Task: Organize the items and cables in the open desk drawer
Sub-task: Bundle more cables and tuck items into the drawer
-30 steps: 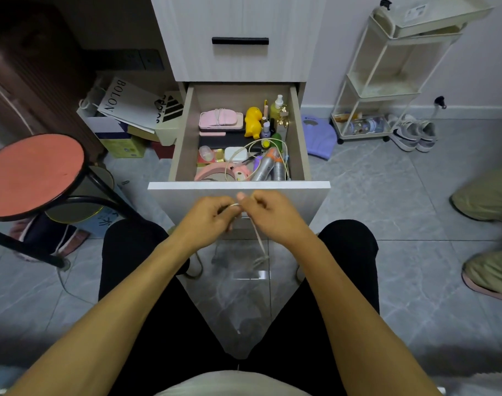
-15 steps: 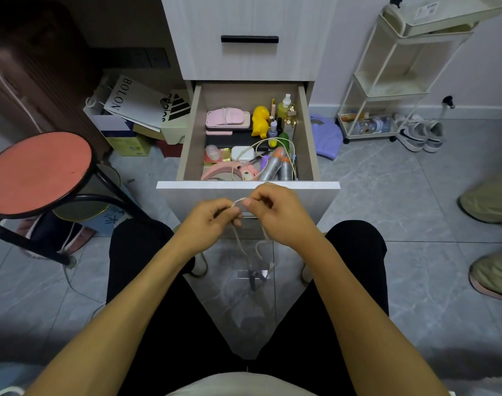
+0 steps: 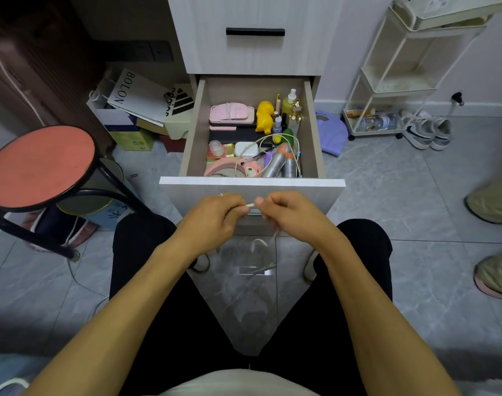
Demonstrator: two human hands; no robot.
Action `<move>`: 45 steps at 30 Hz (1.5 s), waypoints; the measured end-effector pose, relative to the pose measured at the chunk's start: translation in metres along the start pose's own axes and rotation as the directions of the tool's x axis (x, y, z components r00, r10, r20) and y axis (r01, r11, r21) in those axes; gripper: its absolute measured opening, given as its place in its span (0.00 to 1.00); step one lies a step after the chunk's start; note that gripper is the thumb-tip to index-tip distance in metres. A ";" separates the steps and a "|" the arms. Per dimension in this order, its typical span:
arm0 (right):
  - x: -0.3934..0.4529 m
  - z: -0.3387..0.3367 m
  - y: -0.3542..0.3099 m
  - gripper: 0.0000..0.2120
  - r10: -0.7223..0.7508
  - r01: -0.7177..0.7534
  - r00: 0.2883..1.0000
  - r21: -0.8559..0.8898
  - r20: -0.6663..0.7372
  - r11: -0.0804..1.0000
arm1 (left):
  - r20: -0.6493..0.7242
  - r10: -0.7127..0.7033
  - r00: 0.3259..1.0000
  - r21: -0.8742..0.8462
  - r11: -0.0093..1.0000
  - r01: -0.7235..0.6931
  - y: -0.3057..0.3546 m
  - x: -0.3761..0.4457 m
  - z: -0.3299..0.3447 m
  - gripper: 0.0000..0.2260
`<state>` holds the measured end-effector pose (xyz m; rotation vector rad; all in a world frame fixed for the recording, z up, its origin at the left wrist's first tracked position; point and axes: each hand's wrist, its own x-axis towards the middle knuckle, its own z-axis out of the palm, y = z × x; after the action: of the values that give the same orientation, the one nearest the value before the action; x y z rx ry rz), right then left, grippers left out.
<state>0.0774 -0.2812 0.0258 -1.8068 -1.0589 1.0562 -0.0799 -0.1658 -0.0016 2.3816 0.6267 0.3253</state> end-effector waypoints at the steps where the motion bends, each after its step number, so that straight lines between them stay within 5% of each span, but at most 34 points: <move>1: -0.002 -0.001 -0.004 0.18 -0.058 0.059 0.998 0.019 -0.010 0.998 | -0.010 -0.004 1.000 -0.042 0.999 0.004 0.002 0.000 -0.002 0.09; 3: -0.003 -0.003 -0.007 0.17 -0.136 0.145 0.987 0.117 -0.082 0.982 | 0.022 -0.044 0.999 -0.112 0.993 0.046 -0.001 0.002 -0.001 0.10; 6: 0.005 -0.006 -0.001 0.17 -0.058 0.112 0.976 0.258 -0.211 0.960 | 0.110 -0.172 0.979 -0.087 0.979 0.182 -0.027 0.005 0.006 0.14; 12: 0.011 0.003 0.017 0.09 -0.004 -0.015 0.994 -0.173 -0.107 0.985 | 0.064 -0.120 0.991 0.111 0.987 0.113 -0.026 0.003 0.006 0.10; 15: 0.007 0.014 0.007 0.15 -0.129 0.120 0.991 -0.179 -0.038 0.977 | 0.044 -0.017 0.999 -0.015 1.000 0.018 -0.008 0.008 0.002 0.10; 18: 0.002 0.014 0.001 0.17 -0.267 0.255 0.945 -0.086 -0.188 0.963 | 0.079 -0.044 0.996 -0.163 0.985 0.056 -0.010 0.009 0.003 0.10; 21: 0.004 0.003 0.004 0.17 -0.179 0.206 0.924 0.045 -0.338 0.977 | 0.147 -0.153 0.977 -0.145 0.974 0.174 -0.030 0.008 0.009 0.12; 25: 0.011 -0.002 0.022 0.12 -0.003 -0.027 0.962 -0.107 -0.273 0.994 | 0.096 -0.129 0.987 -0.082 0.987 0.137 -0.026 0.017 0.006 0.14; 29: 0.009 0.006 0.015 0.15 -0.059 0.050 0.987 -0.064 -0.147 0.997 | 0.043 0.077 0.996 -0.025 0.997 -0.076 -0.001 0.030 0.005 0.12; 34: 0.010 0.007 0.003 0.18 -0.188 0.206 0.957 0.061 -0.222 0.977 | 0.028 0.014 1.000 -0.108 0.994 -0.011 -0.021 0.029 0.009 0.14; 38: 0.012 0.005 0.015 0.16 -0.030 0.084 0.947 0.156 -0.318 0.984 | 0.078 -0.226 0.971 -0.175 0.956 0.236 -0.047 0.026 0.016 0.13; 42: 0.015 0.011 0.038 0.13 0.163 -0.124 0.937 0.145 -0.307 0.982 | 0.125 -0.147 0.981 -0.060 0.986 0.155 -0.035 0.029 0.020 0.12; 45: 0.013 0.012 0.032 0.18 0.043 -0.043 0.946 0.010 -0.322 0.999 | 0.160 -0.057 0.985 -0.003 0.998 0.058 -0.017 0.033 0.022 0.11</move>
<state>0.0789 -0.2779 -0.0109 -1.9275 -0.8216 0.7502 -0.0493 -0.1488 -0.0270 2.3488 0.6161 0.1094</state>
